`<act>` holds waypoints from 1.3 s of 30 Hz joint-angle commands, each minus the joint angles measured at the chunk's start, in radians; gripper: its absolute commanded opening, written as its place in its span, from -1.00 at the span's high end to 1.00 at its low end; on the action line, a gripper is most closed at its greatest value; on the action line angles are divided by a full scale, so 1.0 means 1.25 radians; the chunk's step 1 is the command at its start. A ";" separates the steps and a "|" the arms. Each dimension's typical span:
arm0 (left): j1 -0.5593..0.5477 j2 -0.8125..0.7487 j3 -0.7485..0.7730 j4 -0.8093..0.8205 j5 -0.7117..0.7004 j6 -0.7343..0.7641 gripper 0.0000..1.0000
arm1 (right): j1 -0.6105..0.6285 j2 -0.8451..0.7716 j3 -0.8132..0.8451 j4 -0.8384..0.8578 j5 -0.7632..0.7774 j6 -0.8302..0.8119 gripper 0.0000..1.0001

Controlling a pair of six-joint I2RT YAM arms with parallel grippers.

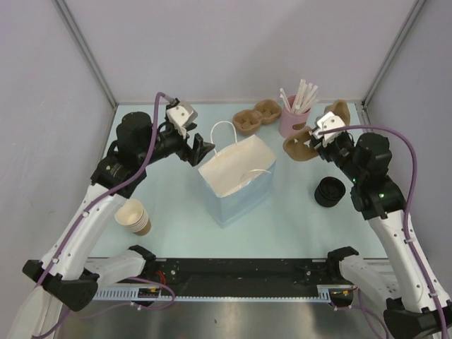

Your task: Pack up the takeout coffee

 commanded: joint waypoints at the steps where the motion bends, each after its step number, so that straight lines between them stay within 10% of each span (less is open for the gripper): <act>1: -0.003 -0.054 -0.045 0.071 -0.004 0.008 -0.71 | 0.052 0.056 0.162 0.016 0.012 0.060 0.17; 15: 0.006 -0.106 -0.145 0.141 -0.065 0.014 -0.76 | 0.232 0.253 0.461 -0.119 -0.240 0.348 0.14; 39: 0.057 -0.134 -0.198 0.212 -0.084 0.006 -0.79 | 0.297 0.383 0.326 -0.037 -0.342 0.568 0.22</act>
